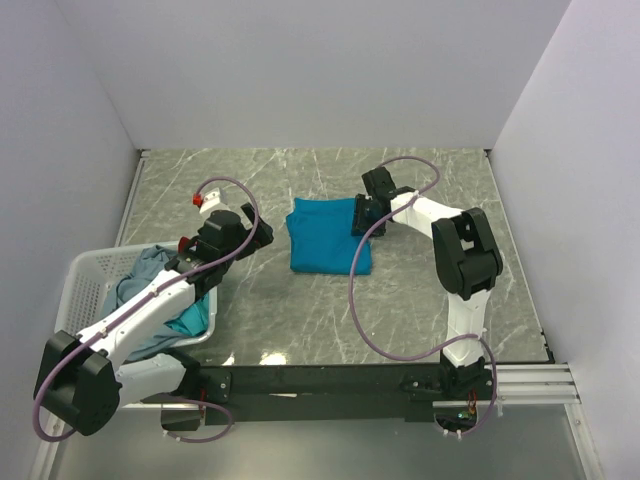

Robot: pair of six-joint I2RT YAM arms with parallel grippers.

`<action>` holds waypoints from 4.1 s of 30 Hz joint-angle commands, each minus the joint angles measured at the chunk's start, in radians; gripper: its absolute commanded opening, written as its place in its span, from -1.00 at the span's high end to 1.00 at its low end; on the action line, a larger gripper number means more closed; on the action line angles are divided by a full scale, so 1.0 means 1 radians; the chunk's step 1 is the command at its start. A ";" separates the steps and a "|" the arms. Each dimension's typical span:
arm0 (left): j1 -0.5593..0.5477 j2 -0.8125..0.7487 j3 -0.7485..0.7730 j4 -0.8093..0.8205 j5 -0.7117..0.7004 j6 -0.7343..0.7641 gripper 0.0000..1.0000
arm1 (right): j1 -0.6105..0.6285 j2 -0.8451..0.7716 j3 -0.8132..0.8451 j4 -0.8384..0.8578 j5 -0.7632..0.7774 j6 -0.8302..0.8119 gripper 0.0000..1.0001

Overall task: Fold and stack the t-shirts
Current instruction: Neatly place the folded tshirt to the corner, then reset both grippers

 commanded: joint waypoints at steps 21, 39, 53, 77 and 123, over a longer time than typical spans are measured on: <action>-0.002 0.002 0.055 0.056 0.093 0.022 -0.99 | 0.046 -0.180 -0.188 -0.047 0.124 -0.078 1.00; -0.002 -0.069 0.013 0.082 0.067 0.045 -0.99 | -0.267 0.034 0.154 -0.073 0.219 -0.273 1.00; -0.002 -0.009 0.067 0.056 0.030 0.083 -0.99 | -0.486 0.390 0.730 -0.245 0.287 -0.345 1.00; -0.001 0.006 0.019 0.117 0.053 0.106 -0.99 | -0.572 0.504 0.936 -0.070 0.285 -0.562 0.14; -0.001 -0.347 -0.131 0.090 0.038 0.011 -0.99 | -0.092 -1.580 -1.027 0.332 0.243 0.095 -0.93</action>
